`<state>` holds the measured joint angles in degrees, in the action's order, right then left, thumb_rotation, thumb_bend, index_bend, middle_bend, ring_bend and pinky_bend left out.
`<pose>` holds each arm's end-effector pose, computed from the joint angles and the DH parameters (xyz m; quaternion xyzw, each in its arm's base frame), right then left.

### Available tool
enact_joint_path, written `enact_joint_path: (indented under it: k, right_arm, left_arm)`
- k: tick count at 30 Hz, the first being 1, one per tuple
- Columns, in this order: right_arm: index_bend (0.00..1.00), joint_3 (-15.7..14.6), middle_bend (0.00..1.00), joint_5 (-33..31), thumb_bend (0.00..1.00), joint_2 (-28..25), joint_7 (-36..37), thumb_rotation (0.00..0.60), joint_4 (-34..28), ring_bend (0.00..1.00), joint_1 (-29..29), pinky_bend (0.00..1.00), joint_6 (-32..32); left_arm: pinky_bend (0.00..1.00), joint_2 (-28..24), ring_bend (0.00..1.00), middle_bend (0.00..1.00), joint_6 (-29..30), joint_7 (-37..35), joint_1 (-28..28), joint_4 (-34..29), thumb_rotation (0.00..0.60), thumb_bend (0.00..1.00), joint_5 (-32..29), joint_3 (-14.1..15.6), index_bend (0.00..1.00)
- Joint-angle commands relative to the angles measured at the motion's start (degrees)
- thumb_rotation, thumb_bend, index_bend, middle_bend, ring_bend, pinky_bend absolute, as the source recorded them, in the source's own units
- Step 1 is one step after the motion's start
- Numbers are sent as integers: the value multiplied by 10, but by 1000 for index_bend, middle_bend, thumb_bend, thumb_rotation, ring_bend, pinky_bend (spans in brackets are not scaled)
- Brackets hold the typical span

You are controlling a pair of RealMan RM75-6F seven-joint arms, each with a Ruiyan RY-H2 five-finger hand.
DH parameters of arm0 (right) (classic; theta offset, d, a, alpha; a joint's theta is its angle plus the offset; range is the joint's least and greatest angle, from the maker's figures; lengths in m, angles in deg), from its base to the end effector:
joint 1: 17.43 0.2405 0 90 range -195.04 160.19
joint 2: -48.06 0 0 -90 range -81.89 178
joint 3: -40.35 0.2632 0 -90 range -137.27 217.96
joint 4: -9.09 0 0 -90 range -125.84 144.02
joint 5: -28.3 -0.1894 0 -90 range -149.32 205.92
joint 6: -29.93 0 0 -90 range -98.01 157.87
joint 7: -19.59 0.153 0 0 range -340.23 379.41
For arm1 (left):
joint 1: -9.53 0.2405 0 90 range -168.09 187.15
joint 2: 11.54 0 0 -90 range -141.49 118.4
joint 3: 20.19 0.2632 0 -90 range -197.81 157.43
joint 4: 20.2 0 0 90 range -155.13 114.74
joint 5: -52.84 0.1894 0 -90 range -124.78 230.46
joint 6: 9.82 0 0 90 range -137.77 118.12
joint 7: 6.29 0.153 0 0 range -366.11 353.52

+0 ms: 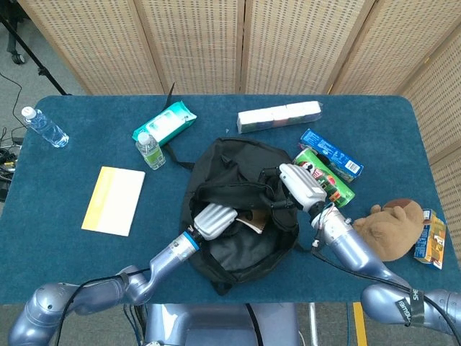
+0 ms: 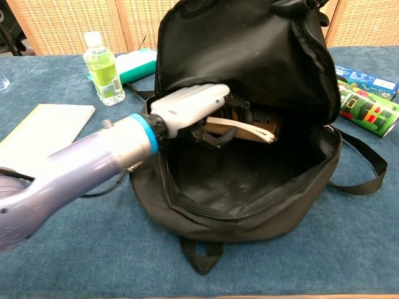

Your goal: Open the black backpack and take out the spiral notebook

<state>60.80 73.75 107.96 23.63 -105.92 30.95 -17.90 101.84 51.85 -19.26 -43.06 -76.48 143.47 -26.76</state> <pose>-0.0709 -0.3507 0.1293 0.6239 -0.5654 0.4684 0.2678 -0.0524 0.3299 -0.1065 -0.7612 -0.3277 -0.5212 0.2037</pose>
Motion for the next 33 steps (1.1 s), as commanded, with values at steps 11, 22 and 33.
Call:
enact_joint_path:
  k: [11, 22, 33]
  right_arm:
    - [618, -8, 681, -46, 723, 36, -18, 600, 29, 604, 26, 719, -8]
    - [619, -16, 681, -90, 723, 68, -42, 600, 85, 603, 45, 719, -19]
    - [619, -7, 681, -140, 722, 93, -29, 600, 119, 604, 55, 719, -5]
  left_arm:
    - [554, -61, 449, 618, 71, -41, 37, -92, 600, 593, 44, 37, 805]
    - [554, -104, 449, 618, 115, -72, 59, -143, 600, 593, 54, 37, 805]
    - [554, -170, 449, 625, 157, -111, 90, -211, 600, 593, 60, 44, 813]
